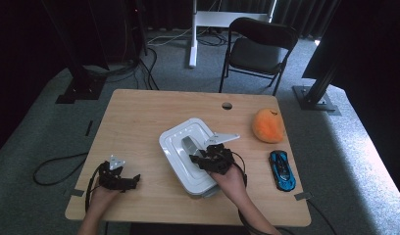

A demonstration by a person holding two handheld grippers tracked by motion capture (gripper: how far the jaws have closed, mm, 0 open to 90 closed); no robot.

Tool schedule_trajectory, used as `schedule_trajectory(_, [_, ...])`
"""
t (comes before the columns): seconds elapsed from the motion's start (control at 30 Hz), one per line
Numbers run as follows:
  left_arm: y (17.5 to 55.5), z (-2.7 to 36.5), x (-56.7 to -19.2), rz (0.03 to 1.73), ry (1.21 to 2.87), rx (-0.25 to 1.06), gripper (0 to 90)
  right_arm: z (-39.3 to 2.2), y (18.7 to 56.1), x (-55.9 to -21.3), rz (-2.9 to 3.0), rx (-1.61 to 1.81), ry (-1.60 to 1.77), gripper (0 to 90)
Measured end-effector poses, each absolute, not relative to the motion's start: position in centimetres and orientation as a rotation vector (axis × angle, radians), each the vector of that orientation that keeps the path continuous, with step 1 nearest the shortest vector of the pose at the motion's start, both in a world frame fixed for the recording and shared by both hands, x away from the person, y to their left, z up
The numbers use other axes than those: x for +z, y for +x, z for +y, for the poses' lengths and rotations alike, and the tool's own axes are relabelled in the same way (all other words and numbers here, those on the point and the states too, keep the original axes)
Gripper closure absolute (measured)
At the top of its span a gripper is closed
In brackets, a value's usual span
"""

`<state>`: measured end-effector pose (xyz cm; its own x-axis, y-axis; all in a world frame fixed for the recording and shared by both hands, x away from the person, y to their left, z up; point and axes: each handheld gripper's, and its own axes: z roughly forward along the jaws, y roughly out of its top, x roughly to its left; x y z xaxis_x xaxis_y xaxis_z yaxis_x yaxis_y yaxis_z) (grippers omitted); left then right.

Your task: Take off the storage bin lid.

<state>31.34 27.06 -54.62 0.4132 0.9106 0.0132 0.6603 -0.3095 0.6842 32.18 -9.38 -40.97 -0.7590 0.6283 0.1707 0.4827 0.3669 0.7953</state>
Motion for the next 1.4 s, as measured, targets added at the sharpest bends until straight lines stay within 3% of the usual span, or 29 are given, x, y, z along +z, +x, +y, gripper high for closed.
schedule_trajectory(1.4, [31.3,27.1,-54.6,1.328,2.07,0.543,1.1,-13.5,35.3,-36.8,2.31,1.405,1.057,68.7])
